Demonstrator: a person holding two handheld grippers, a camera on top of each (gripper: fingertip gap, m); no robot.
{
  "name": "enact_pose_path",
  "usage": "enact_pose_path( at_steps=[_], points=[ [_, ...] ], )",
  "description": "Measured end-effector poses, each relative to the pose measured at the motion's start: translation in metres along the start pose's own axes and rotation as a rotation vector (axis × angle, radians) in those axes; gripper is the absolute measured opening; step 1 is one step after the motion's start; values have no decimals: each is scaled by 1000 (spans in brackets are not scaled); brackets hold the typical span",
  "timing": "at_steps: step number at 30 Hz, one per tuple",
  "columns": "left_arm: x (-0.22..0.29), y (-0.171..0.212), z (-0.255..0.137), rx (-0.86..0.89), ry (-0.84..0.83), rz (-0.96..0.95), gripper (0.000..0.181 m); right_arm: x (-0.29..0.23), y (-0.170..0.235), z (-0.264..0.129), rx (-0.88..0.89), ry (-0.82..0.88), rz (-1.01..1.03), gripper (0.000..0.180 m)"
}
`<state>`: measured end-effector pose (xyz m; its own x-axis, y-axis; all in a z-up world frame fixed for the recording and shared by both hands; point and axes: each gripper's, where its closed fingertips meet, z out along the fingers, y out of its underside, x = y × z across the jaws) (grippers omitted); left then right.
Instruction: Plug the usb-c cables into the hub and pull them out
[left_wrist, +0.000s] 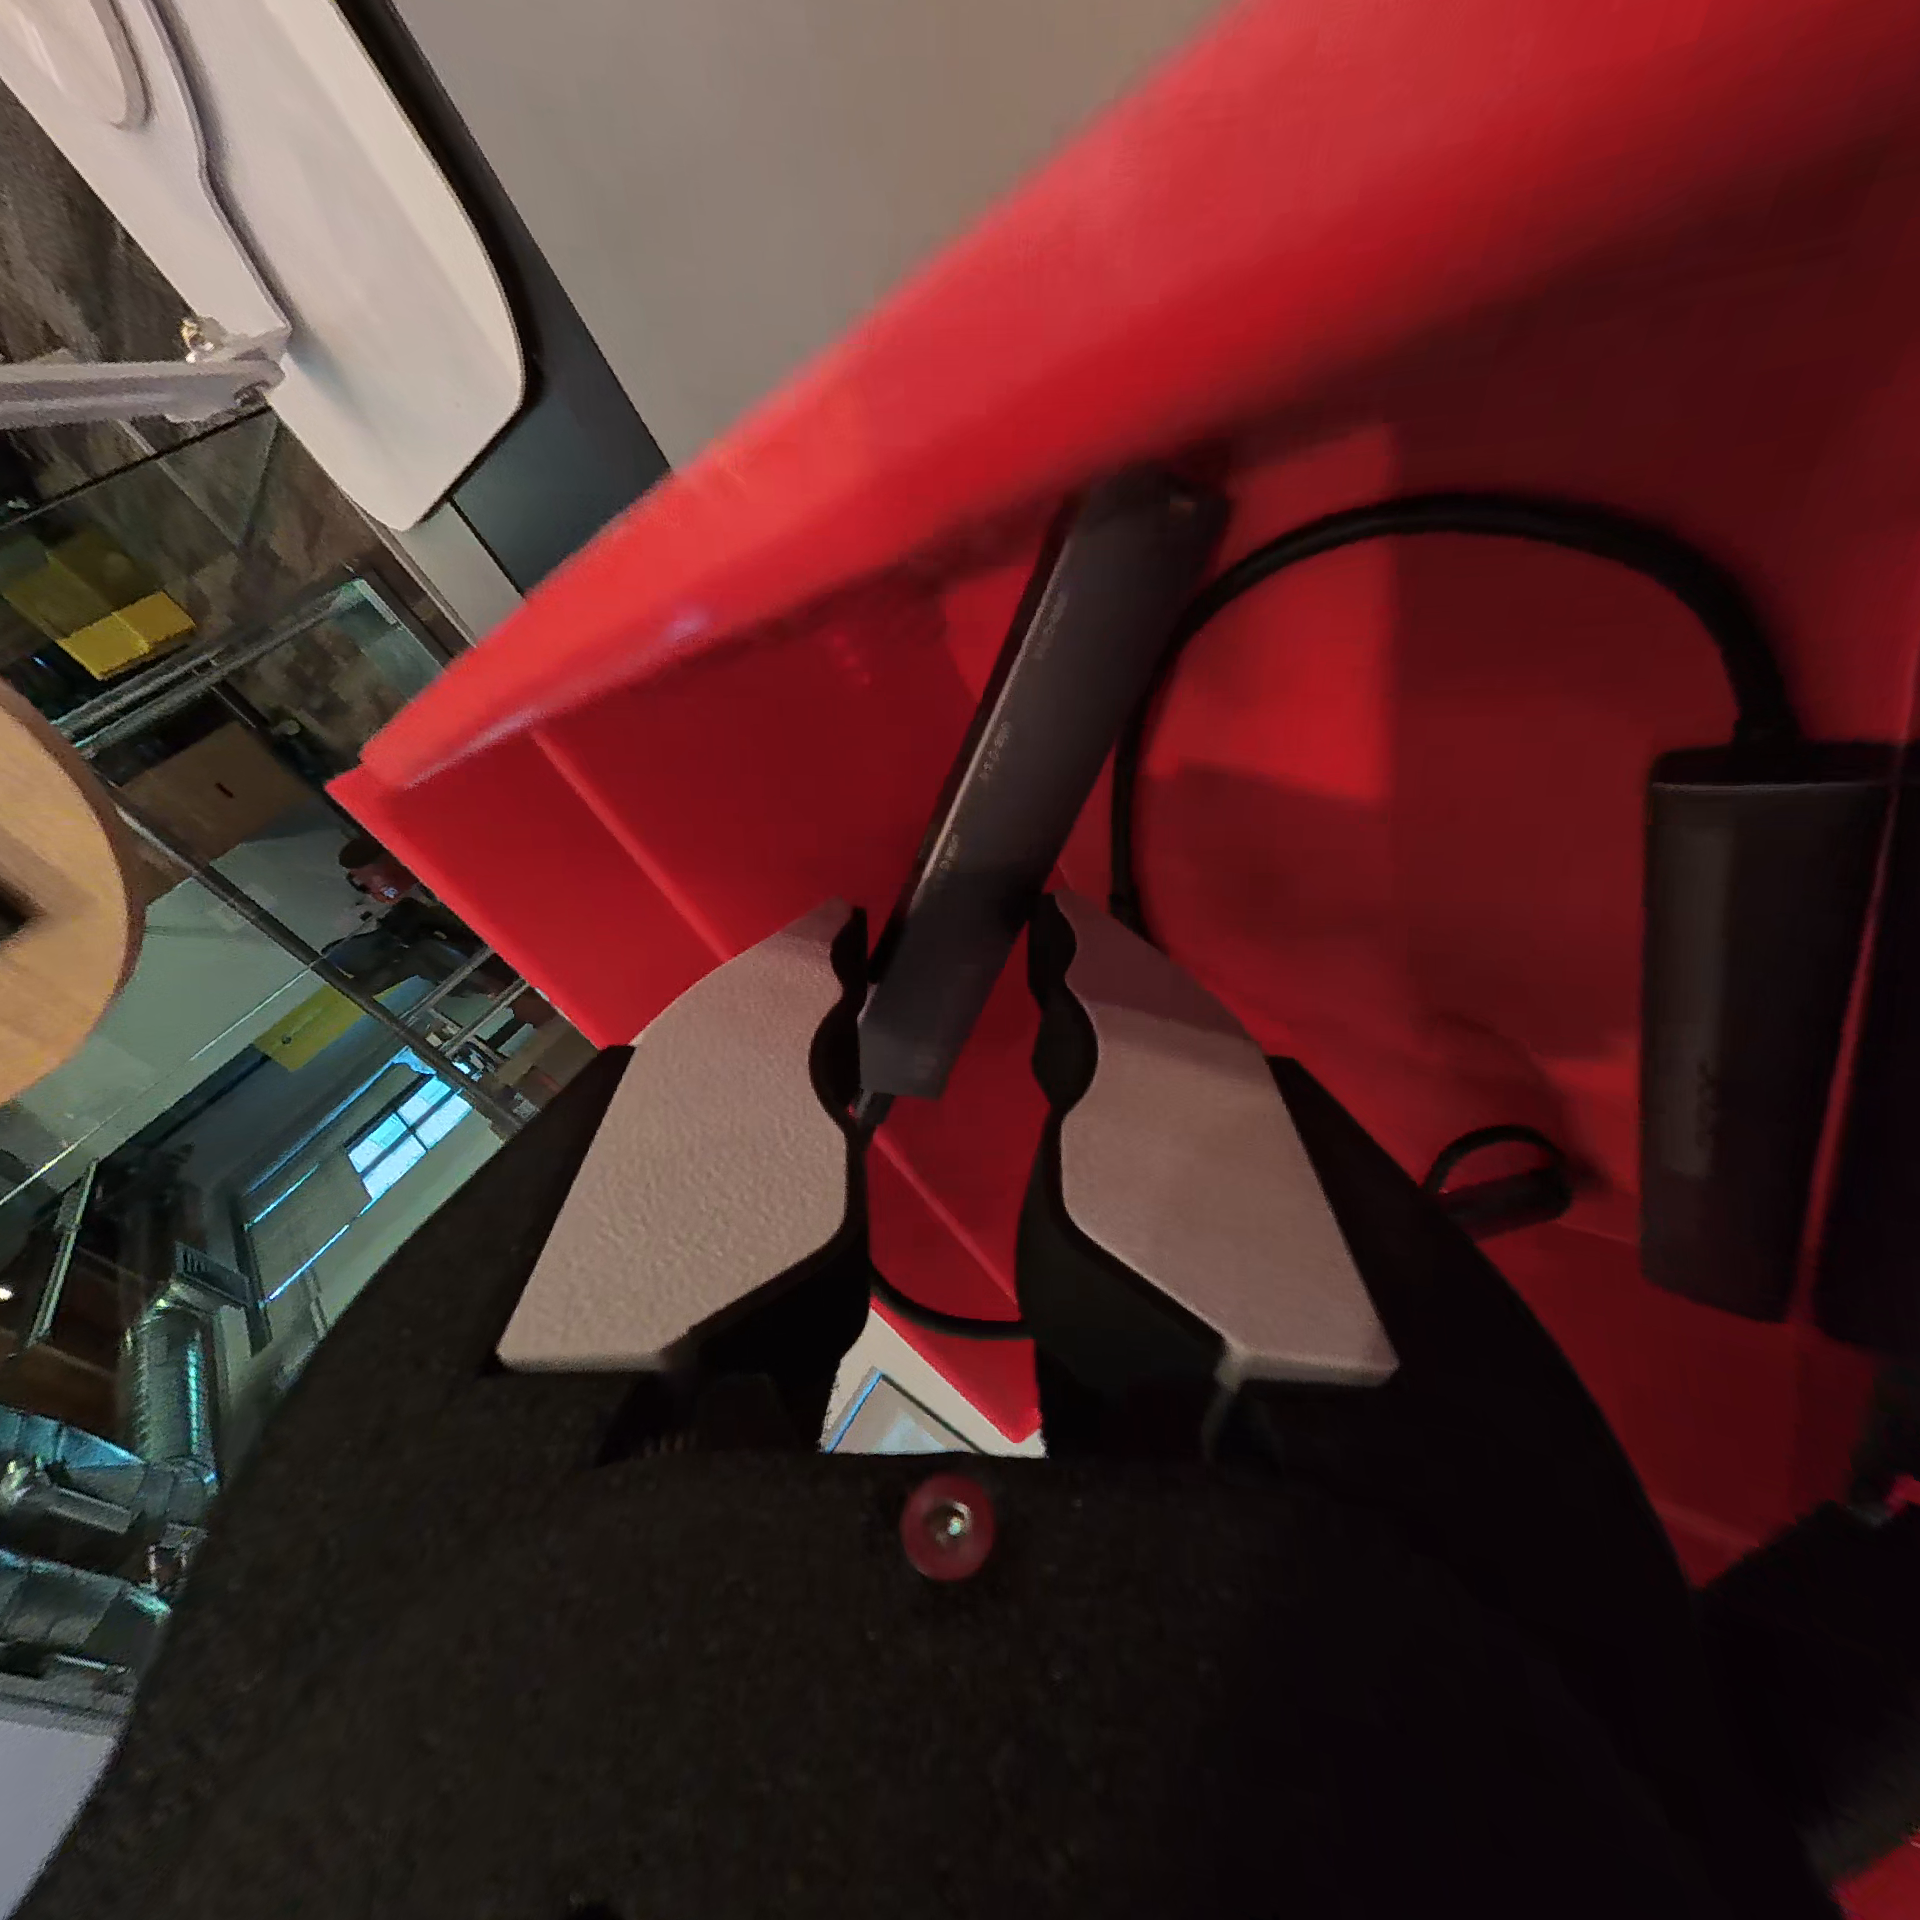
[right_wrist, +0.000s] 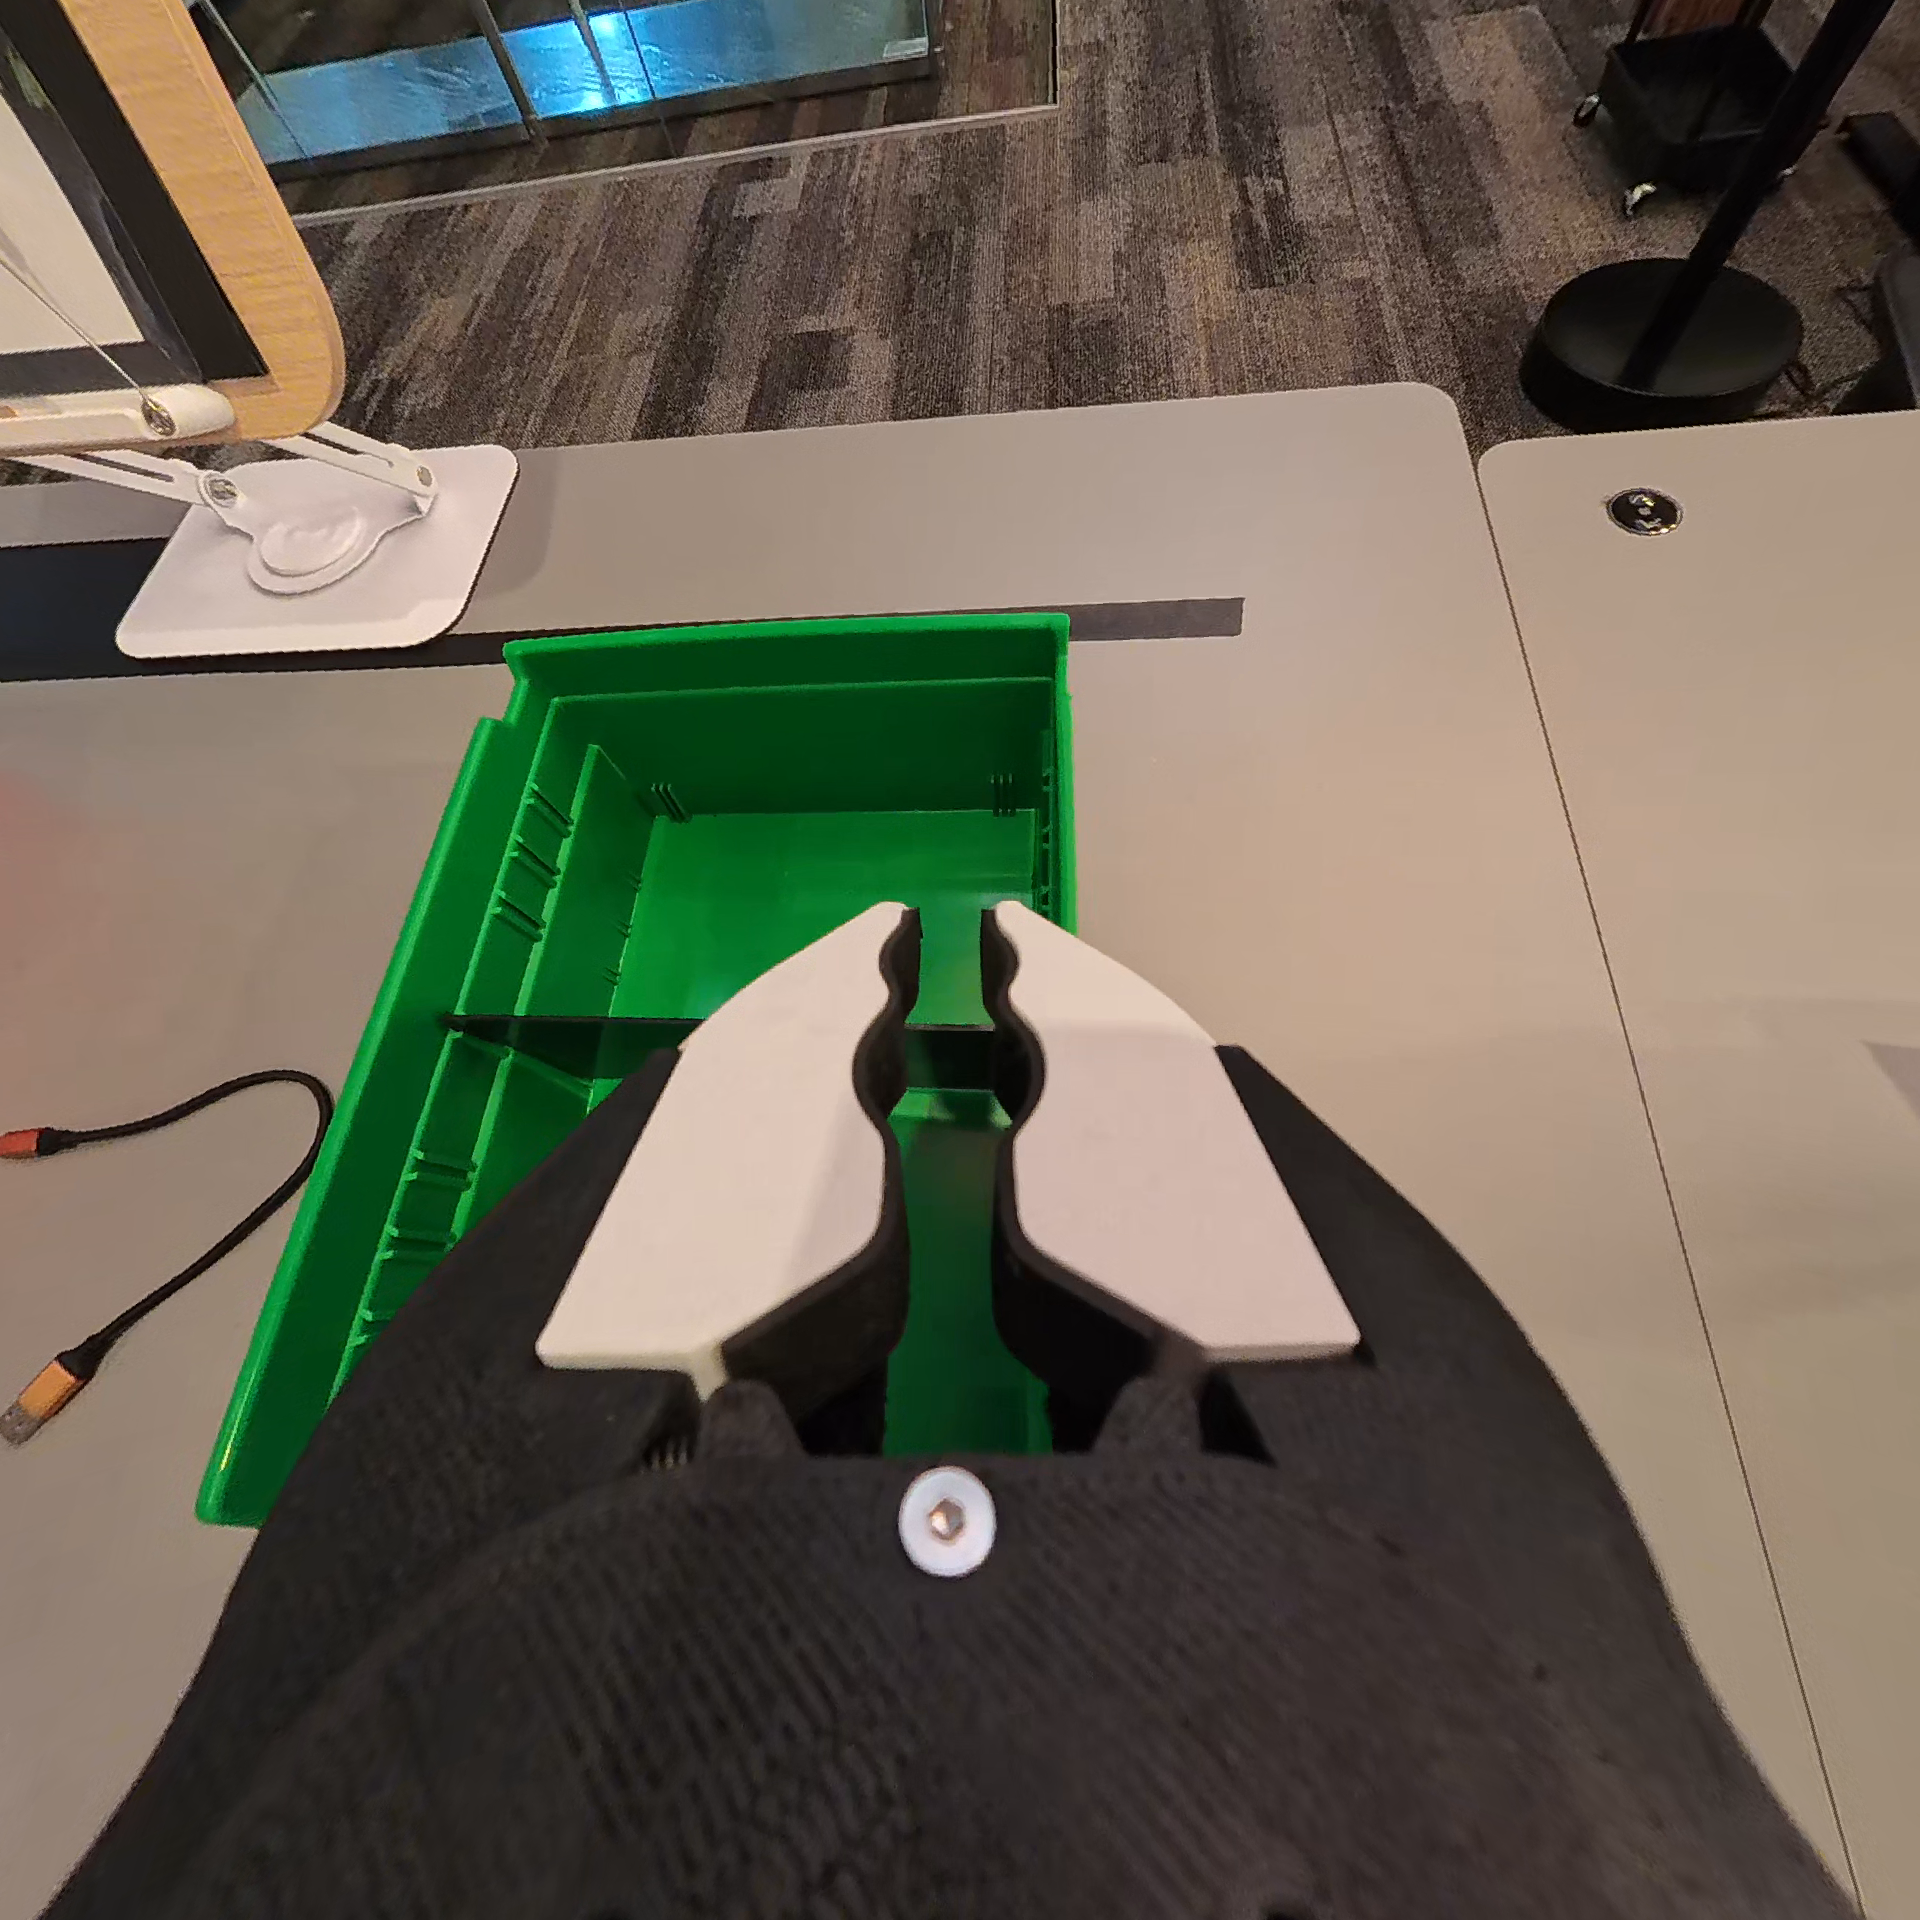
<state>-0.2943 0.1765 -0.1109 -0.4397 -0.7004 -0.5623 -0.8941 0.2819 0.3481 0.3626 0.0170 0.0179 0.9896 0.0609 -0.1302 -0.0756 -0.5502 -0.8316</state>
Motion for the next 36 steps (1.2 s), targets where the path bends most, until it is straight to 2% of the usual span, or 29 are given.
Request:
enact_pose_path(
  at_steps=[9,14,22,29,32,34,36],
  points=[
    [-4,6,-14,-19,-15,-35,27,-2,2,3,-14,-8,-11,12],
    [-25,20,-39,-59,-76,-60,25,-1,1,2,-1,-11,-4,12],
    [-77,33,-115,-35,-251,-186,22,-6,-7,-1,39,-25,-18,12],
    [-121,4,-205,130,-466,-356,22,-24,-33,-14,162,-55,-72,12],
    [-123,-19,-232,173,-527,-394,22,-59,-64,-30,315,-162,-118,12],
    [-117,-43,-242,204,-526,-412,22,-113,-87,-48,445,-369,-200,27],
    [-108,-73,-248,242,-525,-423,22,-181,-103,-70,552,-633,-274,34]
  ],
)
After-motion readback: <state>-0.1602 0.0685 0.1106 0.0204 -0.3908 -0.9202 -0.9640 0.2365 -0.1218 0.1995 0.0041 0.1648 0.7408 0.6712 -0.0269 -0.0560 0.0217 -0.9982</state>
